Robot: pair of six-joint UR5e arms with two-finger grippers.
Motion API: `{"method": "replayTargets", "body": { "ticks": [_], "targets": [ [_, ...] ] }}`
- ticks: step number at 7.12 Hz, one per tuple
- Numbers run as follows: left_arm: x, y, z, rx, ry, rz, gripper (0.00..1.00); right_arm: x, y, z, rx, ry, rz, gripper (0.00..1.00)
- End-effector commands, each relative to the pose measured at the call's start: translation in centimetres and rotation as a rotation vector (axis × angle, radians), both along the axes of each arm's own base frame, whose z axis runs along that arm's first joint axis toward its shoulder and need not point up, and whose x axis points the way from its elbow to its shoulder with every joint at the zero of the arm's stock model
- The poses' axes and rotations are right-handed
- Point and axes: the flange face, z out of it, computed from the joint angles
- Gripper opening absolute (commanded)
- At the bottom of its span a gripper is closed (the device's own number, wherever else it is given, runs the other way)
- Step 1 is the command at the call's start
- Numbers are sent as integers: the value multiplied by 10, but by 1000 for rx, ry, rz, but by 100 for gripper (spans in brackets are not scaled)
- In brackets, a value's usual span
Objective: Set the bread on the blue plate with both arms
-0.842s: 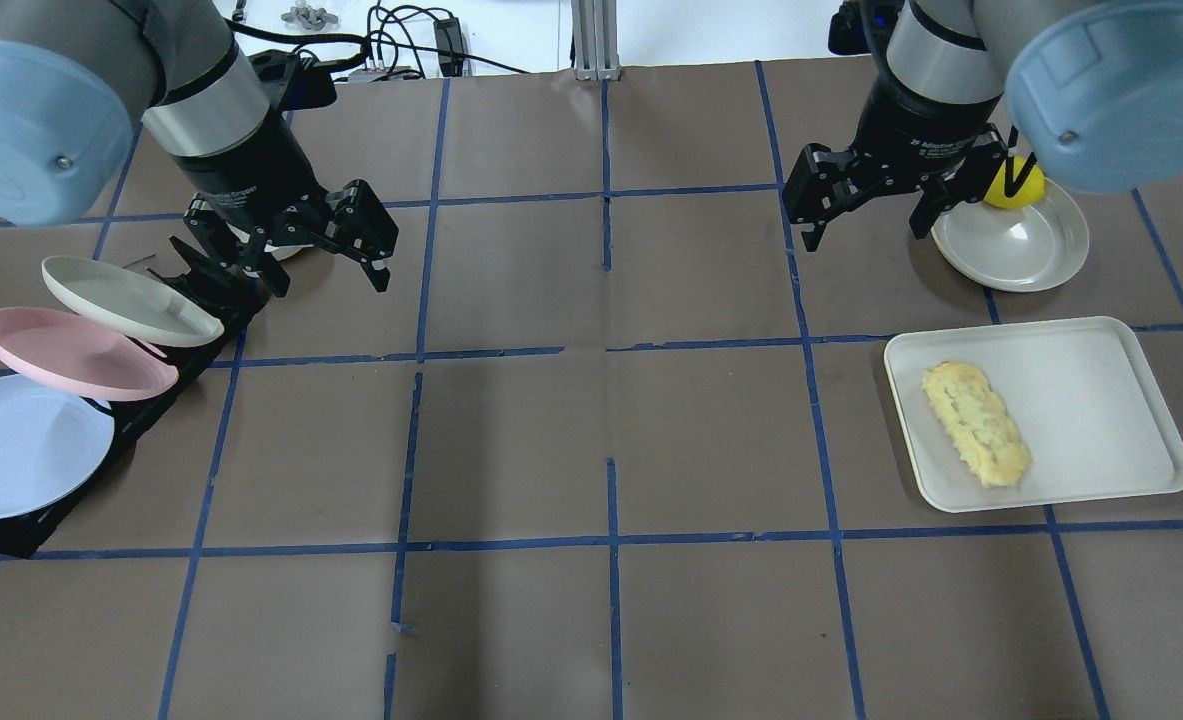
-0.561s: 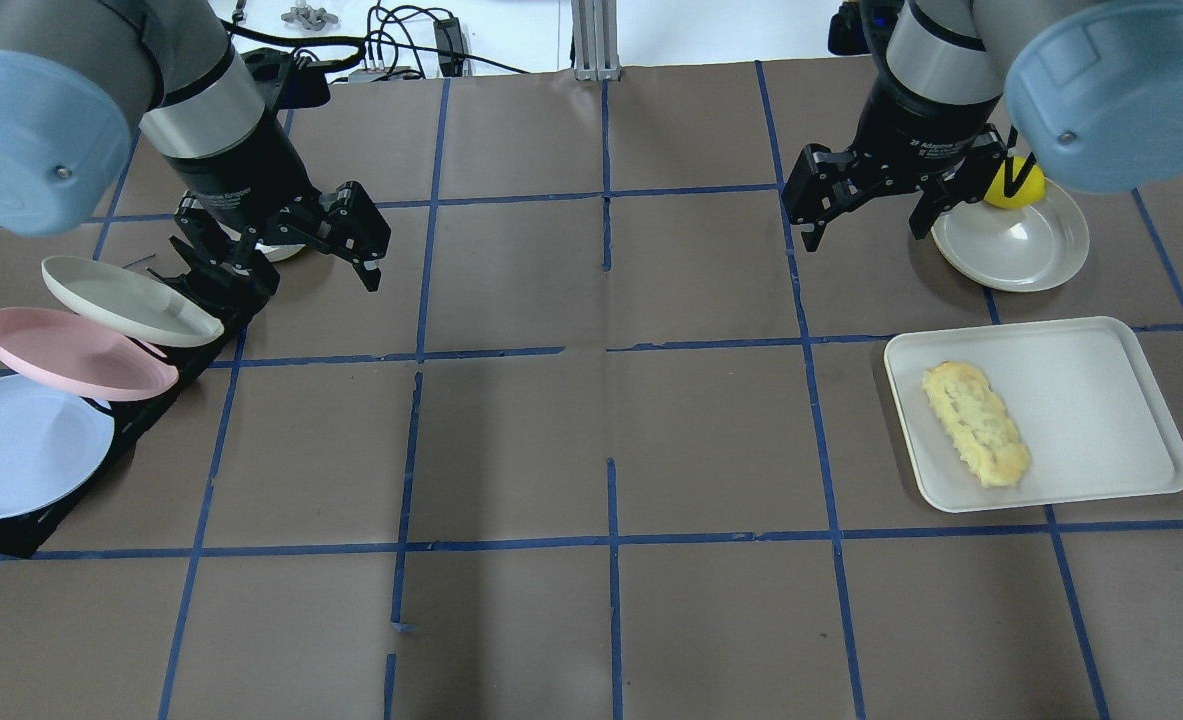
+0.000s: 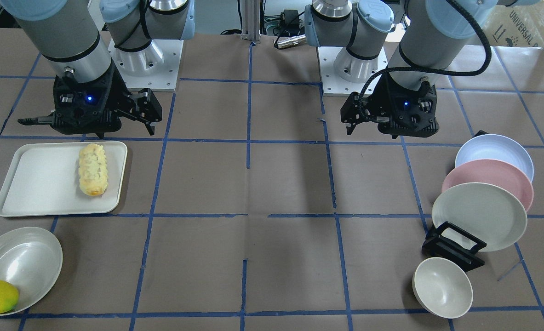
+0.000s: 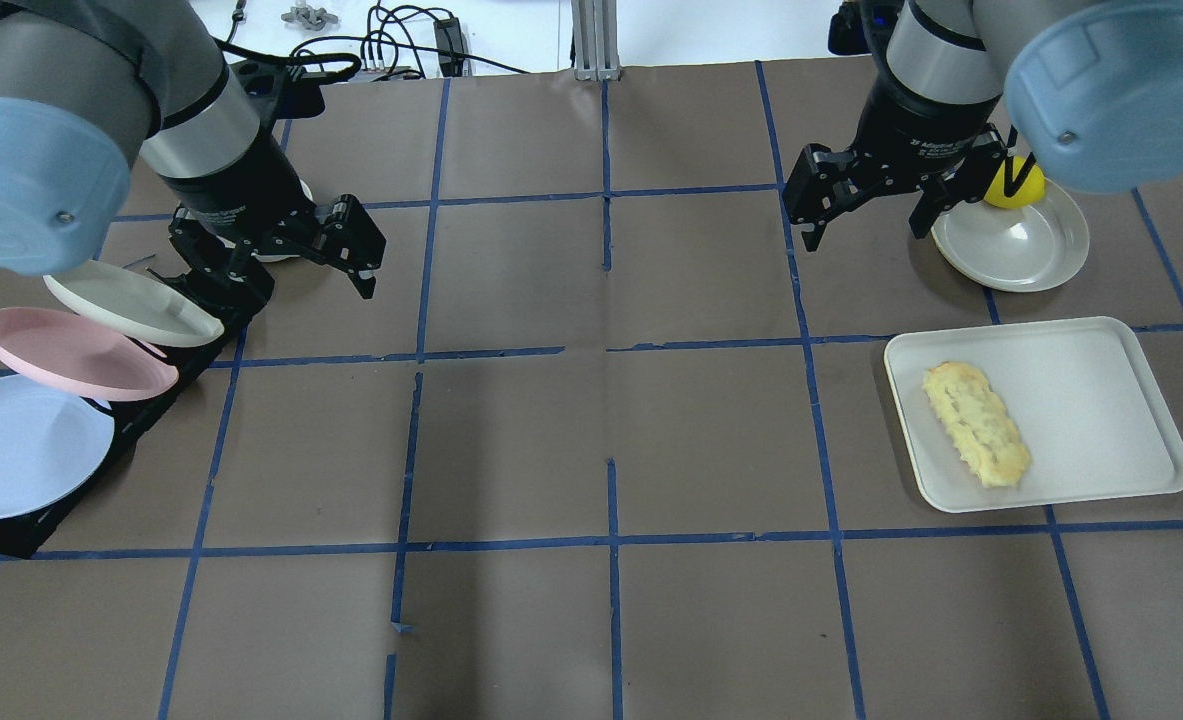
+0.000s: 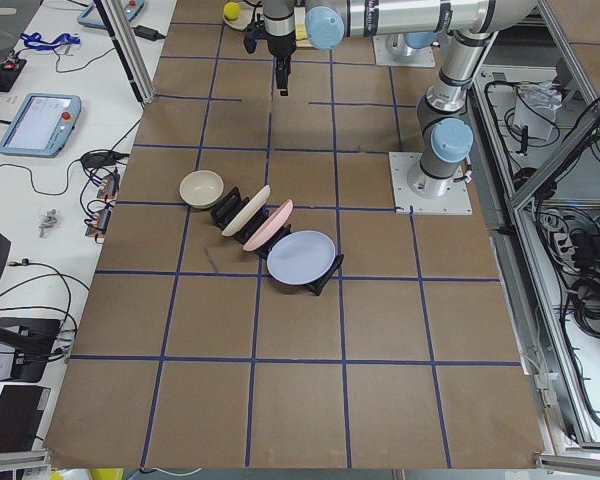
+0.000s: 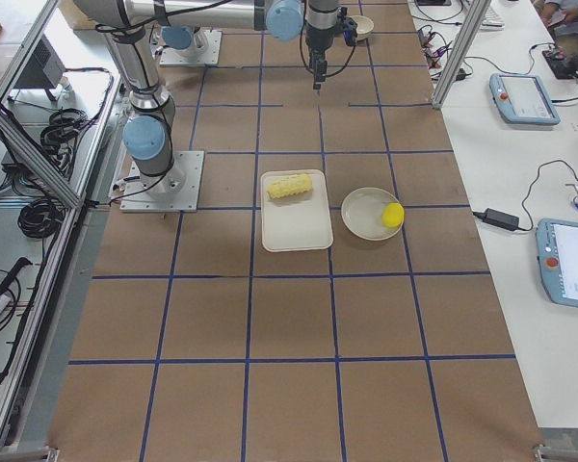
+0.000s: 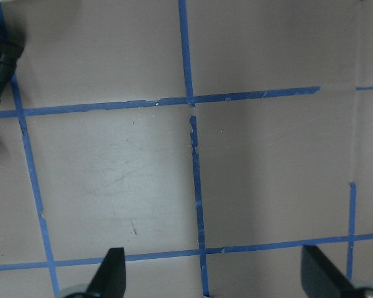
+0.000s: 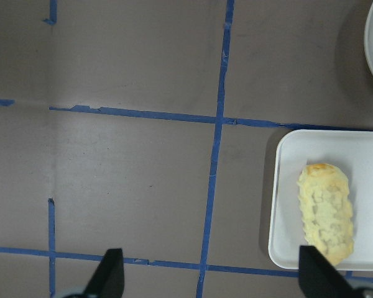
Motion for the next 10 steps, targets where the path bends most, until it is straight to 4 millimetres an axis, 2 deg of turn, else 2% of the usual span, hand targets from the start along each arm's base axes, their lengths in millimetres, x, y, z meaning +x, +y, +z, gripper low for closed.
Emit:
{"method": "replayTargets", "body": {
  "ticks": [1, 2, 3, 4, 5, 6, 7, 9, 10],
  "targets": [
    [52, 1, 34, -43, -53, -21, 100, -1, -1, 0, 0, 0, -1, 100],
    [96, 8, 46, -37, -75, -38, 100, -1, -1, 0, 0, 0, -1, 100],
    [163, 17, 59, -45, -98, -43, 100, -1, 0, -1, 1, 1, -2, 100],
    [226, 28, 58, -30, -91, -97, 100, -2, -1, -1, 1, 0, -2, 100],
    [294, 41, 48, -6, -69, -107, 98, -2, -1, -1, 1, 0, -2, 100],
    [353, 61, 40, 3, -52, -160, 98, -2, 0, -2, 3, 1, -2, 100],
    [400, 71, 22, -6, -9, -181, 98, -2, 0, -2, 3, 2, -2, 100],
    [468, 62, -26, -5, 41, -266, 98, -2, 0, -5, 9, 2, -2, 100],
    [521, 59, -59, 7, 88, -283, 98, -2, 2, -10, 18, 1, -4, 100]
  ]
}}
